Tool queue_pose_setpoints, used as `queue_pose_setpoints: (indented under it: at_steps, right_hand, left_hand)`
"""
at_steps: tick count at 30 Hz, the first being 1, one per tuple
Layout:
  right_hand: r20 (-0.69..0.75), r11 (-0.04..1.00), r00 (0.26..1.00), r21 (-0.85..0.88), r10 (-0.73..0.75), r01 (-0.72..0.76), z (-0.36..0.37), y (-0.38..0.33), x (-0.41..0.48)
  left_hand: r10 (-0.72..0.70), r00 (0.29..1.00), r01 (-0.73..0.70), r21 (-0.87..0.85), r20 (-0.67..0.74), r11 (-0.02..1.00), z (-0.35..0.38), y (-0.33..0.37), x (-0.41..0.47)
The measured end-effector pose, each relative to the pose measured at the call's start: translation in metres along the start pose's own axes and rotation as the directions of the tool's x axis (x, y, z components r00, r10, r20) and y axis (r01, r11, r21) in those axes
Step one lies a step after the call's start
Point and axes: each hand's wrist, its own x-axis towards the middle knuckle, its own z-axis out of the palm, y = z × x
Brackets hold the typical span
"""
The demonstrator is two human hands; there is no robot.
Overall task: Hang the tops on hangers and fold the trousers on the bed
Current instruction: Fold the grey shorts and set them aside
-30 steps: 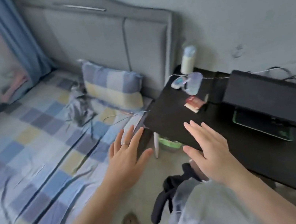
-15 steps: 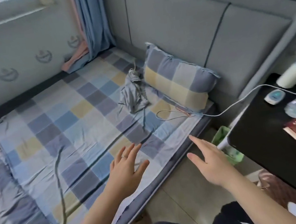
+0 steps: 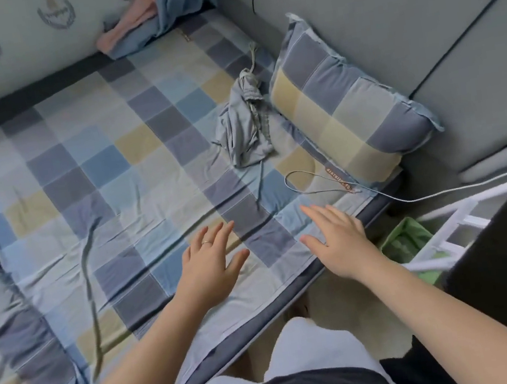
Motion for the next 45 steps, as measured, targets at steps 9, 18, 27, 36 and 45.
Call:
queue_pose_setpoints:
  at_steps: [9,18,27,36,45]
  right_hand:
    - [0.142,0.979,0.988,-0.186,-0.057,0.084,0.037,0.099,0.220]
    - [0.142,0.936,0.982,-0.313,-0.122,0.161,0.128,0.195,0.460]
    - [0.090,0.969,0.977,-0.138,-0.194,0.205,0.158,0.206,0.626]
    - [0.001,0.984,0.986,-0.074,-0.165,0.165,0.164,0.208,0.661]
    - [0.096,0.954,0.952,-0.046,-0.292,0.297,0.119,0.157,0.554]
  left_hand:
    - [-0.088,0.989,0.075,0.109,0.116,0.991,0.091,-0.001,0.207]
    - [-0.091,0.995,0.082,0.183,0.041,0.980,0.221,-0.043,0.445]
    - [-0.113,0.992,0.125,0.257,-0.062,0.958,0.256,-0.054,0.612]
    - [-0.127,0.972,0.164,0.181,-0.199,0.970,0.253,-0.072,0.635]
    - [-0.295,0.948,0.305,0.074,-0.117,0.949,0.209,-0.061,0.506]
